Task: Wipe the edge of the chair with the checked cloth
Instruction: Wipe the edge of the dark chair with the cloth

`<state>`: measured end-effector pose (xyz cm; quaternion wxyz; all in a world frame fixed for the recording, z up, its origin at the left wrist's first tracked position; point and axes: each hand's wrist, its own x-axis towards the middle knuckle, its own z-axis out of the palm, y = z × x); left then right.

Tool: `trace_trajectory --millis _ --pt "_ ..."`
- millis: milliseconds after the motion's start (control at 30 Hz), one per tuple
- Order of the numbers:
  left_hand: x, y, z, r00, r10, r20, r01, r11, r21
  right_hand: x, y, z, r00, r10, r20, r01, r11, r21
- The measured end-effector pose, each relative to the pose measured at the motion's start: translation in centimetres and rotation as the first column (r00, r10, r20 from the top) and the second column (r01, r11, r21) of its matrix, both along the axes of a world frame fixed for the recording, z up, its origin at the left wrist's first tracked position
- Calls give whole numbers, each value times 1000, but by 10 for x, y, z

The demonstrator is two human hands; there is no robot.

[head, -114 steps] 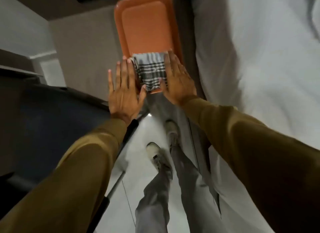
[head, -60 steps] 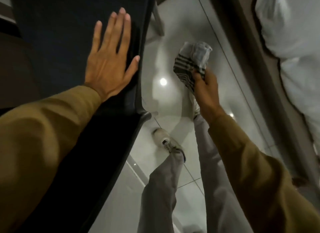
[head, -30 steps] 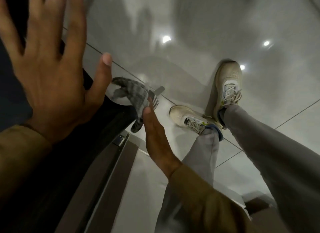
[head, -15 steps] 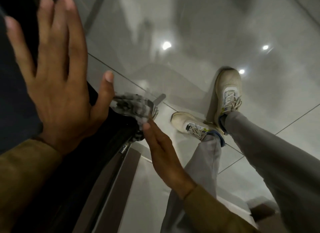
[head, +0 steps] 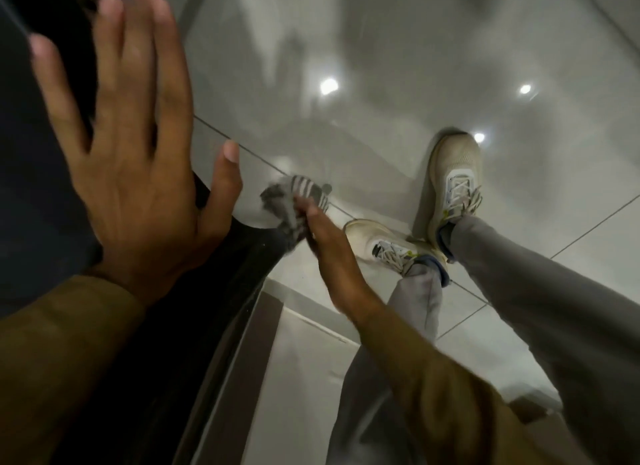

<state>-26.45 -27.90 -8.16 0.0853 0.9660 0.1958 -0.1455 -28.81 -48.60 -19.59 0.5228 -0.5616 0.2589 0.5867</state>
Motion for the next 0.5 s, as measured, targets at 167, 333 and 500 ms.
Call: trace_trajectory --millis 167,333,500 --pt "2 -1 0 992 -105 65 97 989 114 -9 -1 32 973 45 228 -62 996 64" --pt "-3 0 -6 991 -108 80 96 984 148 -6 30 -91 999 13 49 -7 993 -120" --pt "0 -2 -8 990 -100 98 80 979 190 7 14 -56 991 97 -94 -105 990 -91"
